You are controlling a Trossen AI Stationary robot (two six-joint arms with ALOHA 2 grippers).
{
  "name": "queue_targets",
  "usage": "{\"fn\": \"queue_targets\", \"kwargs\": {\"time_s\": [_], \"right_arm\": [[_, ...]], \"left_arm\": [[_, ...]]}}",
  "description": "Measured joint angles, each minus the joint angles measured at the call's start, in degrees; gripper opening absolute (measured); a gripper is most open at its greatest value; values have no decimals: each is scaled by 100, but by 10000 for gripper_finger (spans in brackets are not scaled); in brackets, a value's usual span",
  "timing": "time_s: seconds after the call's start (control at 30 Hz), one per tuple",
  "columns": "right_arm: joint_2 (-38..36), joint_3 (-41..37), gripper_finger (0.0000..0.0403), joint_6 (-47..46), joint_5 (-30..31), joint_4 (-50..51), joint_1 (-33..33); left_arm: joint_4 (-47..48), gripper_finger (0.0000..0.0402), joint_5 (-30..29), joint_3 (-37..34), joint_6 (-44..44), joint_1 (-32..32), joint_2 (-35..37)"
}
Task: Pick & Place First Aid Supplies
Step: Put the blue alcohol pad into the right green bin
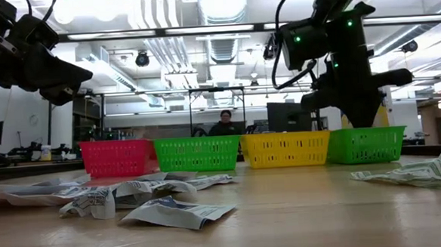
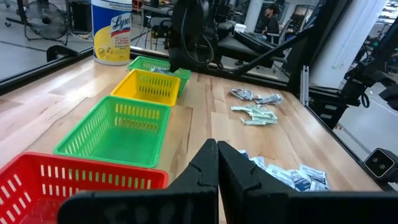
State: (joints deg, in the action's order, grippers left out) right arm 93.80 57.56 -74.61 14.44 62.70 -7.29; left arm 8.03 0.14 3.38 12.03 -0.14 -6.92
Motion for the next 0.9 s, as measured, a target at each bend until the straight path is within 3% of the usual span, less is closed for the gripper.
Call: {"fn": "queue_targets", "kwargs": {"time_s": [0.57, 0.9], "right_arm": [[0, 24, 12, 590, 24, -93, 0], [0, 28, 72, 826, -108, -184, 0]], "left_arm": [[-4, 0, 2, 0, -2, 0, 0], [-7, 0, 3, 0, -2, 2, 0]]}}
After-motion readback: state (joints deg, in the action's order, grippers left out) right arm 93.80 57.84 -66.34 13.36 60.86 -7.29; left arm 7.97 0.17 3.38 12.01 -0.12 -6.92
